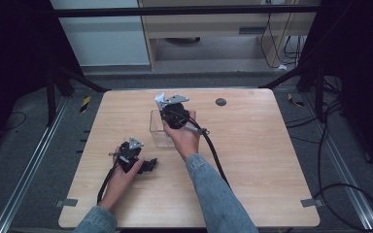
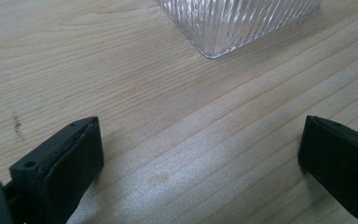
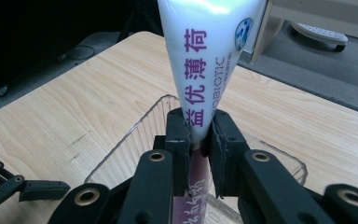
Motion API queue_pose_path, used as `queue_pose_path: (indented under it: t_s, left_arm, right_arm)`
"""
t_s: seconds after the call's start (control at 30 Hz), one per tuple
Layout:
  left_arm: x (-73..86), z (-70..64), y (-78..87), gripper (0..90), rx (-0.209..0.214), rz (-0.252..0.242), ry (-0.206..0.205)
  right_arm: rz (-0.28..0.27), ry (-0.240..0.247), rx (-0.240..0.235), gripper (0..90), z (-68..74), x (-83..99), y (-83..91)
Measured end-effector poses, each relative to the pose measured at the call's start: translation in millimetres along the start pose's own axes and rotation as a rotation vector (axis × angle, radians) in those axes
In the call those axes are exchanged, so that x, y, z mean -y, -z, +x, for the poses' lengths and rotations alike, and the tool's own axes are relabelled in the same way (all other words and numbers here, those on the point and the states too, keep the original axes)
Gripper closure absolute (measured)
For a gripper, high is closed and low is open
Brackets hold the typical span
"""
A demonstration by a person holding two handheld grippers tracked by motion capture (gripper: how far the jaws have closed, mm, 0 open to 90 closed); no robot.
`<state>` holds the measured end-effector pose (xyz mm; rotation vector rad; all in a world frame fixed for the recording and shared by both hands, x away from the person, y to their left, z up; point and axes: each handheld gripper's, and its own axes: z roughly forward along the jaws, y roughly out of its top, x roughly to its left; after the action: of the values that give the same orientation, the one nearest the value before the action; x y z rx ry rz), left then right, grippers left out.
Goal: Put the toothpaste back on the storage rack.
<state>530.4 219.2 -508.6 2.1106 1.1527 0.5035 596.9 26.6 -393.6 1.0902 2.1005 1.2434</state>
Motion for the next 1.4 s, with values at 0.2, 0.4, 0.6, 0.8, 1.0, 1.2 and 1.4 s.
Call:
queue_pose_path:
  t_s: [0.2,0.4,0.6,0.8,1.0,1.2,1.4]
  left_arm:
    - [0.0,0.0,0.0,0.0,0.000,0.000,0.000]
    - [0.0,0.0,0.0,0.0,0.000,0.000,0.000]
    - [0.0,0.0,0.0,0.0,0.000,0.000,0.000]
    - [0.0,0.0,0.0,0.0,0.000,0.000,0.000]
    - [0.0,0.0,0.0,0.0,0.000,0.000,0.000]
    - [0.0,0.0,0.0,0.0,0.000,0.000,0.000]
    - [0.0,0.1,0.0,0.0,-0.001,0.000,-0.002]
  right_arm:
    - [0.005,0.000,-0.005,78.8,2.7,1.0,-2.3]
    - [0.018,0.008,-0.011,78.9,5.5,2.4,-5.8]
    - [0.026,0.005,-0.018,78.9,8.8,2.6,-8.9]
    - [0.034,0.008,-0.022,78.9,11.0,2.9,-11.4]
    - [0.039,0.012,-0.023,78.8,12.0,3.0,-12.8]
    - [0.040,0.003,-0.028,78.6,10.8,1.9,-14.7]
    - [0.052,0.012,-0.025,78.4,15.6,-1.6,-19.6]
